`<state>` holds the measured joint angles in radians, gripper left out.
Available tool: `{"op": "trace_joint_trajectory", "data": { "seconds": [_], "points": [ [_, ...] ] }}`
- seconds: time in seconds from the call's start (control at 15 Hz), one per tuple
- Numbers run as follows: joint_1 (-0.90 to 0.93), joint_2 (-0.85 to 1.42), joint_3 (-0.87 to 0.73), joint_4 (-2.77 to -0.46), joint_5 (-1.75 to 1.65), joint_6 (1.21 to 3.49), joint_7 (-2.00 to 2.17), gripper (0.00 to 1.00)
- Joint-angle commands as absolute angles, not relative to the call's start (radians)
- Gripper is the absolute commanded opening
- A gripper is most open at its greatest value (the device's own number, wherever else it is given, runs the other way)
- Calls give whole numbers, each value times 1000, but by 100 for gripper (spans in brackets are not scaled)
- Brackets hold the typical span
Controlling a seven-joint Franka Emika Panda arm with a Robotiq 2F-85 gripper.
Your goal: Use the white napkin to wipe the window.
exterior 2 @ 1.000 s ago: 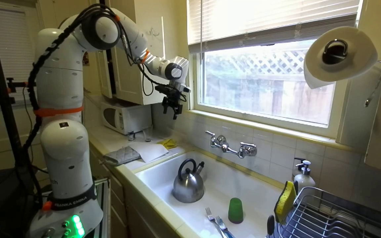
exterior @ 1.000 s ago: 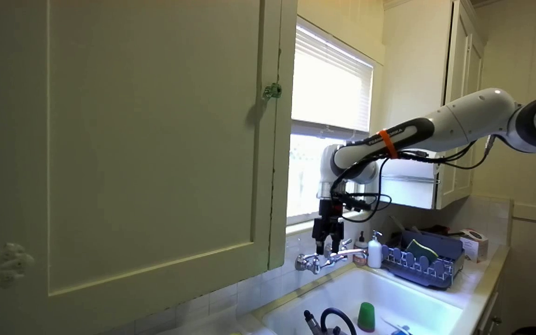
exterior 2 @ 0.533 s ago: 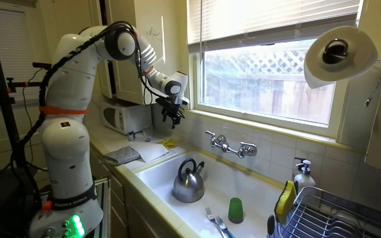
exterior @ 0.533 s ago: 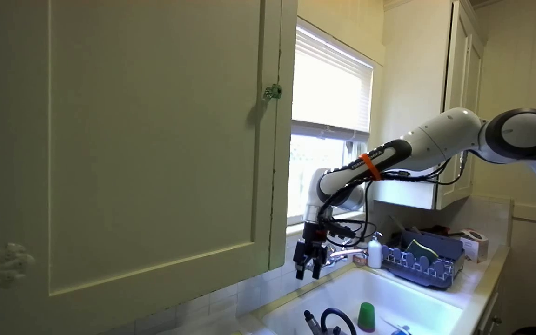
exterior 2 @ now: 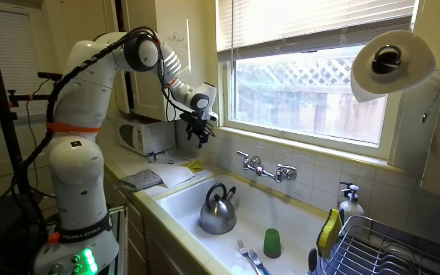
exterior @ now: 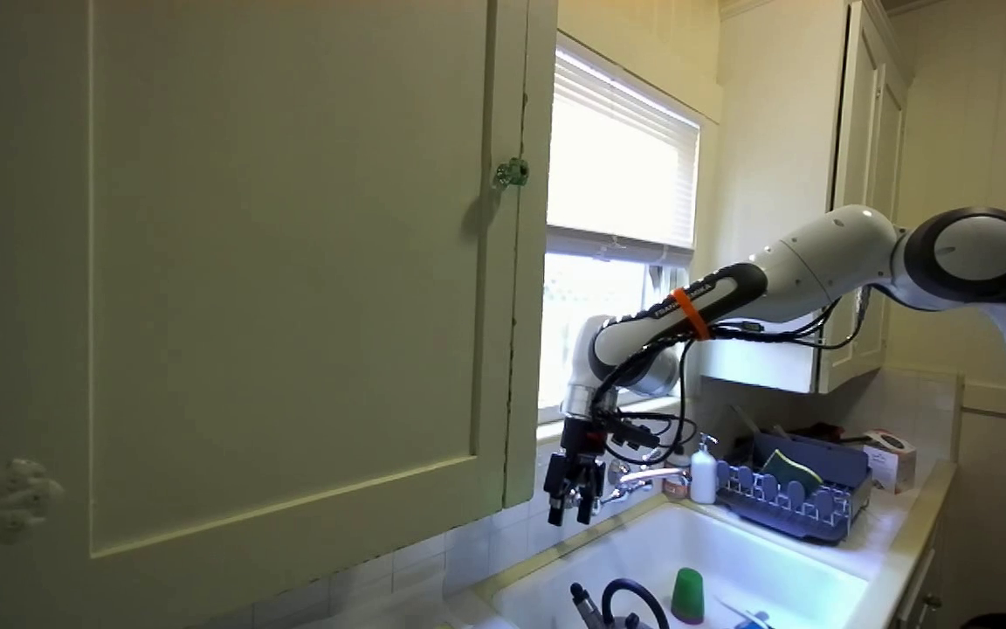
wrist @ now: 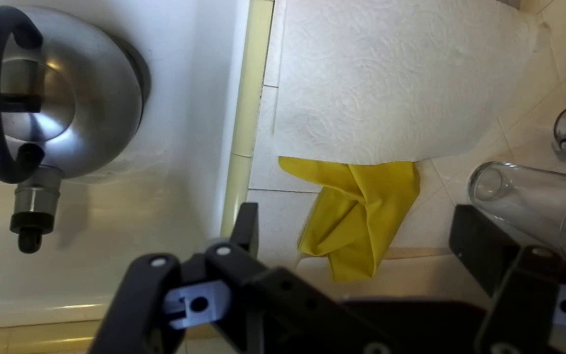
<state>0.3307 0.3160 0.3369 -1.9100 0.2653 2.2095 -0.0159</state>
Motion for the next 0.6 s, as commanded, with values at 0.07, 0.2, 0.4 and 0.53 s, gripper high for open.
{"op": "trace_joint_trajectory", "data": {
  "seconds": [0.07,0.2,0.4,0.53],
  "points": [
    [399,433,343,-1811,191,2211,20,100],
    [420,455,347,-1819,199,2239,41,100],
    [444,491,363,-1847,237,2294,69,100],
    [463,511,371,-1873,244,2356,91,100]
  ]
}}
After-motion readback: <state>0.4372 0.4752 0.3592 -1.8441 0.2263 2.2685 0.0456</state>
